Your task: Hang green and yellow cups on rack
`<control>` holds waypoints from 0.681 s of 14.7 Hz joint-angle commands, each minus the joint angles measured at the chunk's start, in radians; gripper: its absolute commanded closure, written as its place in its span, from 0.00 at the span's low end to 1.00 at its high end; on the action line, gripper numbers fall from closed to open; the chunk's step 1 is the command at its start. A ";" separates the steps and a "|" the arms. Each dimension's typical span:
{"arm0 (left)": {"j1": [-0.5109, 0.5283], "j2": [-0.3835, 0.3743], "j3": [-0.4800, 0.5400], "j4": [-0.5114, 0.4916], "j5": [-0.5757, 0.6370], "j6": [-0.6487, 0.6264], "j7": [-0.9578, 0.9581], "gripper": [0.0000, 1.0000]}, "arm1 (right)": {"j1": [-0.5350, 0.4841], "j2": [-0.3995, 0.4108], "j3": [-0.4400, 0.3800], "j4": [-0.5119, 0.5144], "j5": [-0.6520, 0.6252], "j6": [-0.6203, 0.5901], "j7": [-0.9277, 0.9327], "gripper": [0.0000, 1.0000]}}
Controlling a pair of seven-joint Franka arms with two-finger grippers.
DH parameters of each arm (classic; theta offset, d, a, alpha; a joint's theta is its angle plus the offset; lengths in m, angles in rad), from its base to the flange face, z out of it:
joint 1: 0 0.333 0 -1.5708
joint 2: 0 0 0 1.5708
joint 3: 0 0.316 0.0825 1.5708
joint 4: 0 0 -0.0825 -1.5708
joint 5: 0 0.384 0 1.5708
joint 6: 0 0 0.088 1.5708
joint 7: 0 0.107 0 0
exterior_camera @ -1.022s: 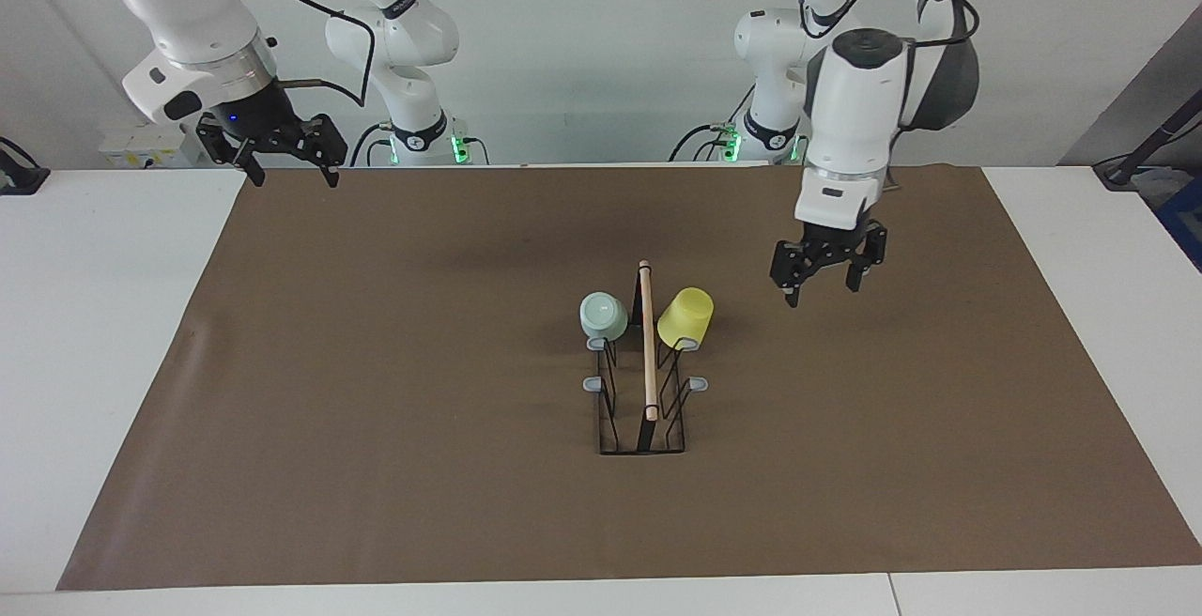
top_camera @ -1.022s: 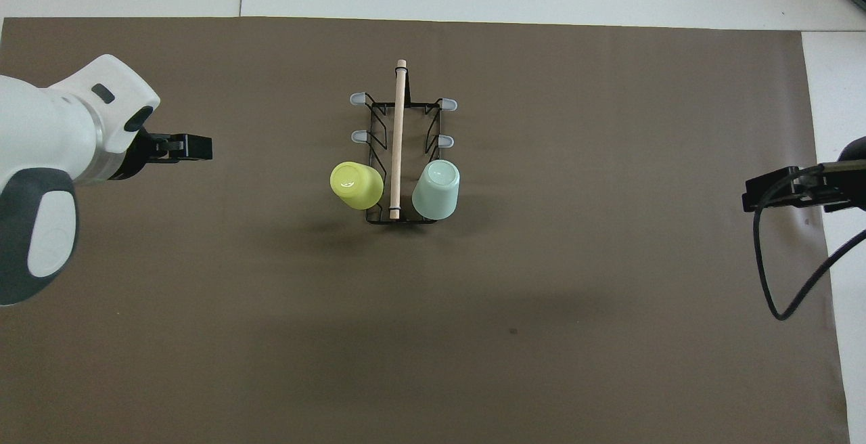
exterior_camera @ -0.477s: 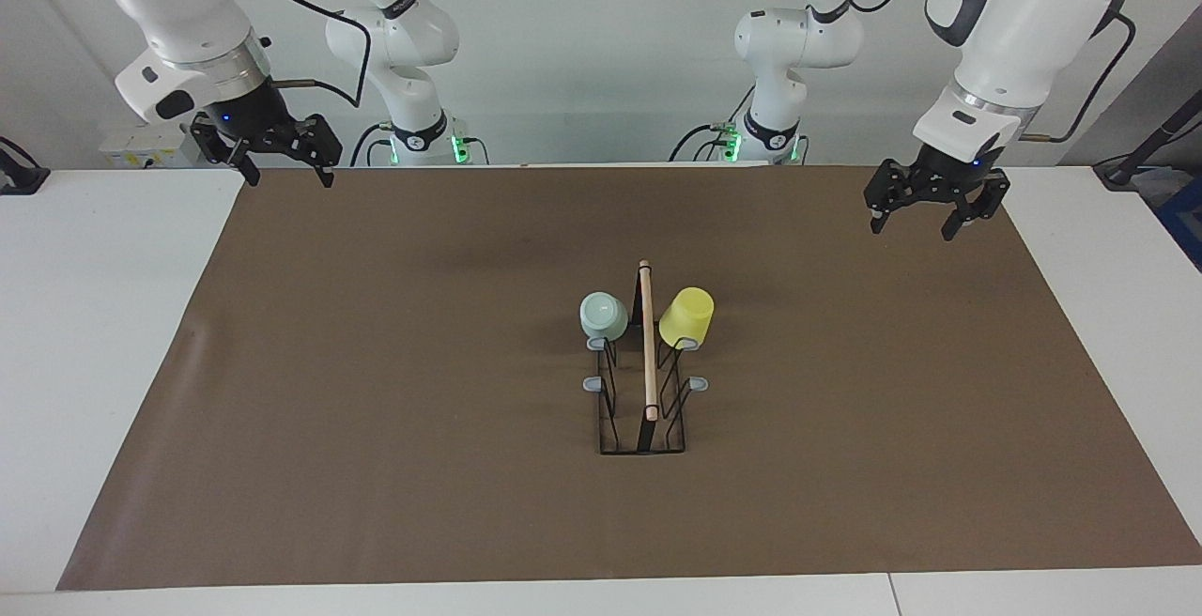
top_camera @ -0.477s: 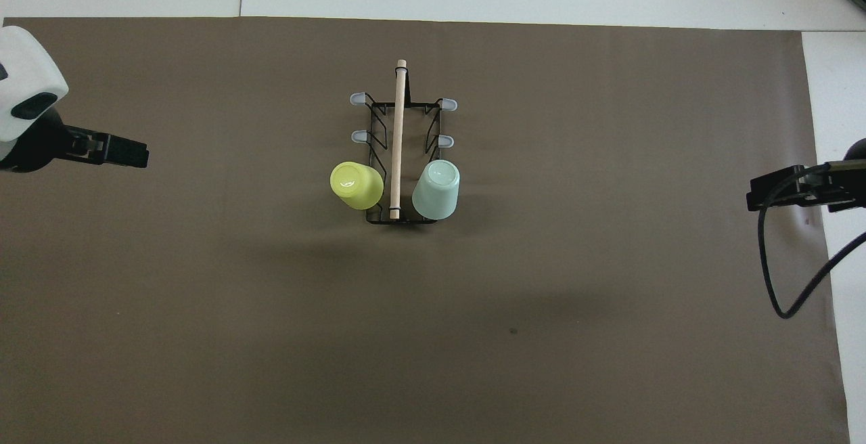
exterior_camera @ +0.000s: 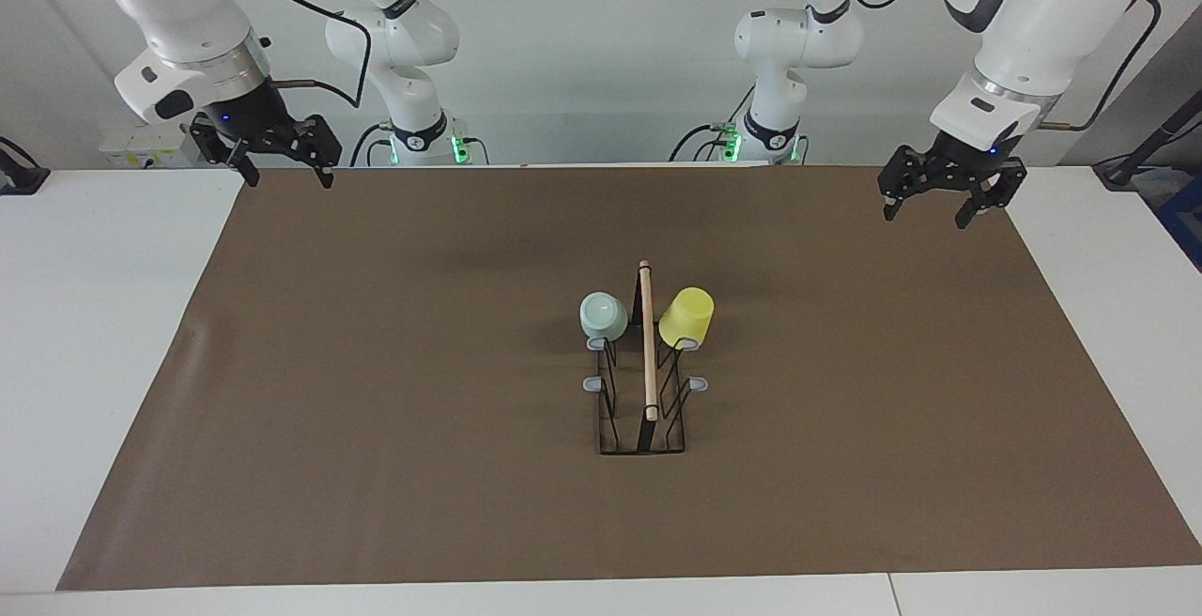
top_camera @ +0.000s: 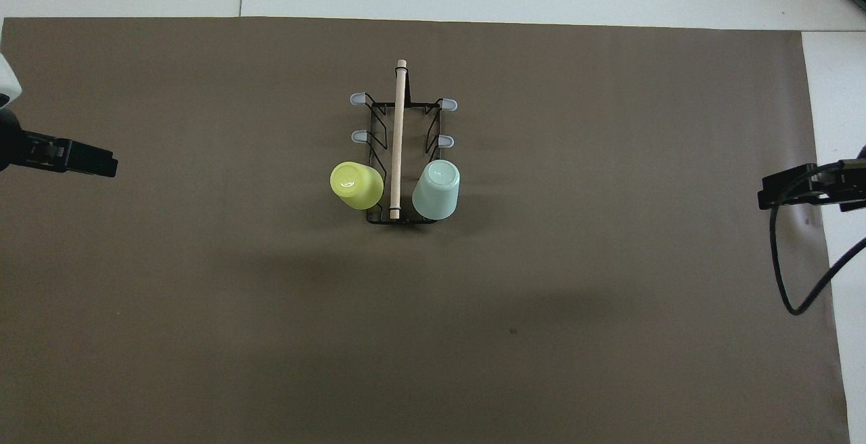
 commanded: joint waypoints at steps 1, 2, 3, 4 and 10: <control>0.021 0.003 -0.032 0.024 -0.007 -0.047 -0.050 0.00 | 0.010 -0.013 -0.008 -0.021 -0.017 0.016 -0.007 0.00; 0.028 0.003 -0.046 0.025 -0.002 -0.059 -0.065 0.00 | 0.001 -0.014 -0.006 -0.021 -0.005 0.016 -0.008 0.00; 0.030 0.001 -0.062 0.025 0.011 -0.064 -0.071 0.00 | -0.007 -0.019 -0.008 -0.018 0.001 0.016 -0.014 0.00; 0.034 0.000 -0.069 0.025 0.031 -0.073 -0.073 0.00 | -0.014 -0.022 -0.008 -0.018 0.001 0.013 -0.011 0.00; 0.034 -0.009 -0.082 0.025 0.032 -0.089 -0.073 0.00 | -0.013 -0.024 -0.006 -0.018 0.001 0.013 -0.014 0.00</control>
